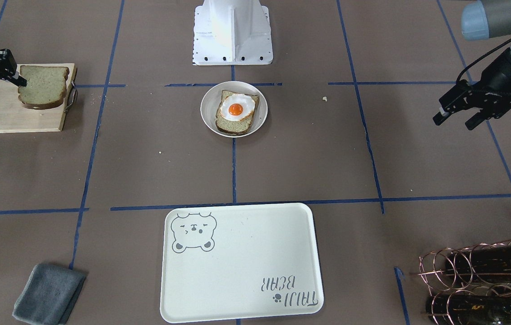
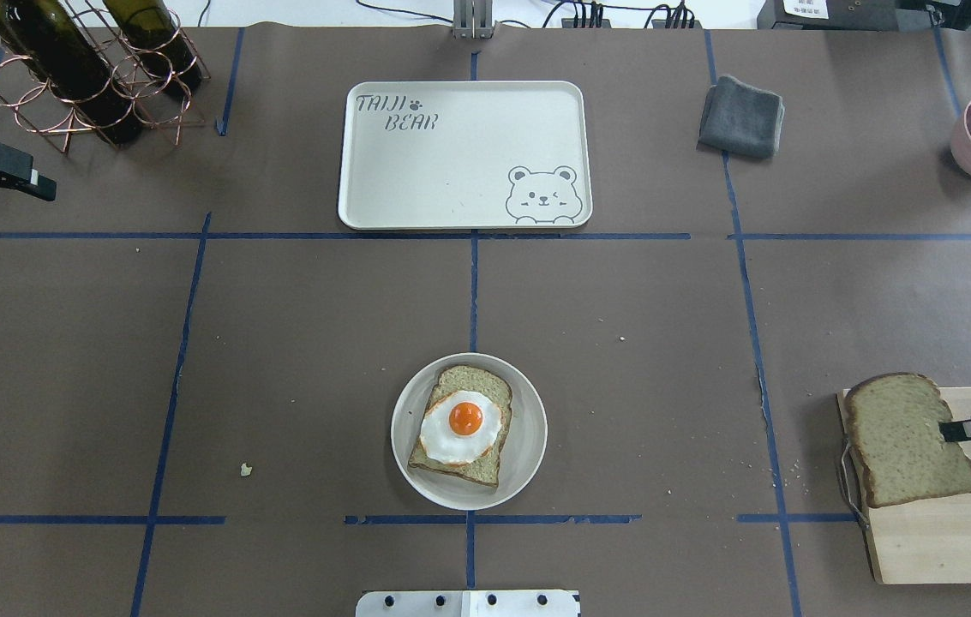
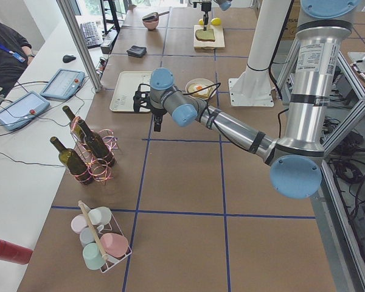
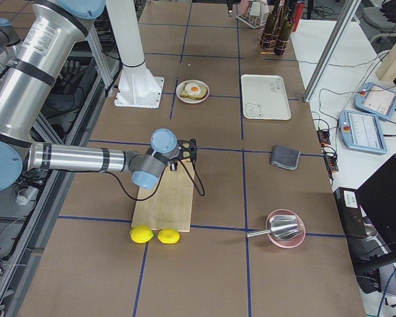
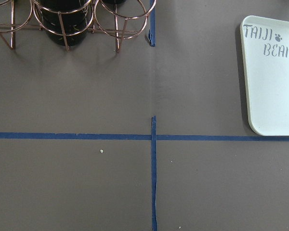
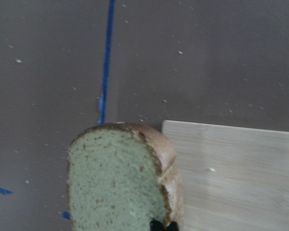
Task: Make sandwich and place on tray
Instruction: 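Grasp the bread slice with the right gripper and lift it, then carry the bread with the right gripper and lay it on the egg toast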
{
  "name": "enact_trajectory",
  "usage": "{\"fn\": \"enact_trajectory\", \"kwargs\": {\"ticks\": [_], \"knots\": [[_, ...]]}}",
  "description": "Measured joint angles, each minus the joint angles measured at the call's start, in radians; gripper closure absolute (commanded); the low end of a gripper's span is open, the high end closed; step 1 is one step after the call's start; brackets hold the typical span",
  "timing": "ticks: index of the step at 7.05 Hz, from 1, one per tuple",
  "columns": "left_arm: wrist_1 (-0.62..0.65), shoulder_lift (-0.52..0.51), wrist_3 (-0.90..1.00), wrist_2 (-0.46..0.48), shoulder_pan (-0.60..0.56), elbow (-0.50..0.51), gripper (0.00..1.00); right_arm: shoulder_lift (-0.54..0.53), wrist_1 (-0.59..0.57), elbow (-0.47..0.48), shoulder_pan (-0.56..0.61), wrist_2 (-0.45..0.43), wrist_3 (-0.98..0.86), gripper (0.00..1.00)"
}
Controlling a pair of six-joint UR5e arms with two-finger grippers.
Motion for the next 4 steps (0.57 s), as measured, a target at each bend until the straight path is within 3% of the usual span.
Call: {"fn": "enact_trajectory", "kwargs": {"ticks": [2, 4], "knots": [[0.000, 0.001, 0.000, 0.000, 0.000, 0.002, 0.00, 0.163, -0.037, 0.025, 0.009, 0.031, 0.163, 1.00], [-0.001, 0.001, -0.006, 0.000, 0.000, 0.004, 0.00, 0.352, -0.180, 0.029, -0.048, -0.007, 0.258, 1.00]]}}
